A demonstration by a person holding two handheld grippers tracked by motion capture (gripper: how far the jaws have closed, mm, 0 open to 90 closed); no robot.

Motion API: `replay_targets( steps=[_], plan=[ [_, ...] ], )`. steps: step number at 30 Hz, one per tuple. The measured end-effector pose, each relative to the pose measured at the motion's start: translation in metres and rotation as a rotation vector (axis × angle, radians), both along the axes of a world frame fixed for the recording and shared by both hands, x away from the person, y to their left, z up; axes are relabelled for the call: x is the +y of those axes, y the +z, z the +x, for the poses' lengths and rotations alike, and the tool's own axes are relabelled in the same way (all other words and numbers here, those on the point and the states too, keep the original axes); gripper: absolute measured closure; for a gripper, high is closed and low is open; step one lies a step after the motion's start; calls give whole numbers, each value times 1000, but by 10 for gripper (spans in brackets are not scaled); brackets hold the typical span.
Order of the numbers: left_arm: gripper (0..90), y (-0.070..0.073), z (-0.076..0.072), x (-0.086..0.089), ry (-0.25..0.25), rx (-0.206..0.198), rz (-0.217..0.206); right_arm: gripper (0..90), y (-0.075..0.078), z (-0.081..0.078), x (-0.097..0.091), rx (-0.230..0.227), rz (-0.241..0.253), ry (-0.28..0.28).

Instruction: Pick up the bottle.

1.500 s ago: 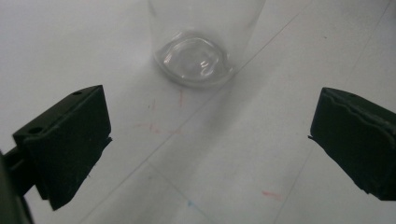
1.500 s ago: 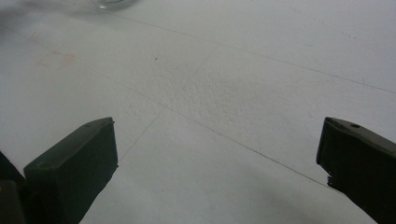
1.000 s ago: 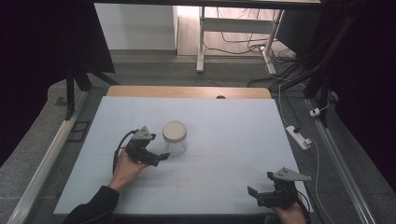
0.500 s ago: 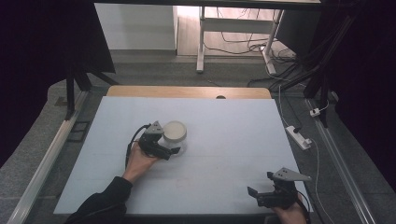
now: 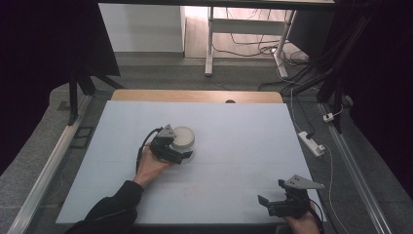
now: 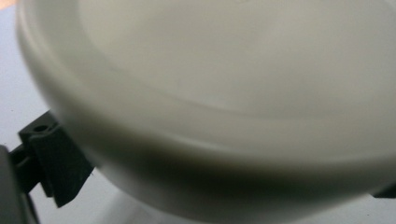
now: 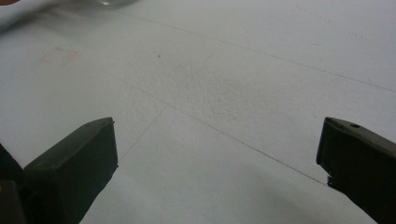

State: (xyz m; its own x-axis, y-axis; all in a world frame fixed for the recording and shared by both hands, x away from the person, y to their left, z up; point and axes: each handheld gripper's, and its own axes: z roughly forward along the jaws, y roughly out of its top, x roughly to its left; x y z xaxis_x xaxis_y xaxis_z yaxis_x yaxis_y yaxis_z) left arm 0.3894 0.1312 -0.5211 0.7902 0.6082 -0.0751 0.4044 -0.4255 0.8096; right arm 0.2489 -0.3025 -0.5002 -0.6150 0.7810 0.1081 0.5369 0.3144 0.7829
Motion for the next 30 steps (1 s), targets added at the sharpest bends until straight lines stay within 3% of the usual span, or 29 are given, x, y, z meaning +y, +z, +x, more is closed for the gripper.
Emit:
replay_targets(
  steps=[11,30],
  plan=[
    [72,-1,-1,-1,6,-30,17,0,0,0,0,-1,0,3],
    [76,3,-4,-3,25,-12,25,0,0,0,0,-2,1,7]
  ],
)
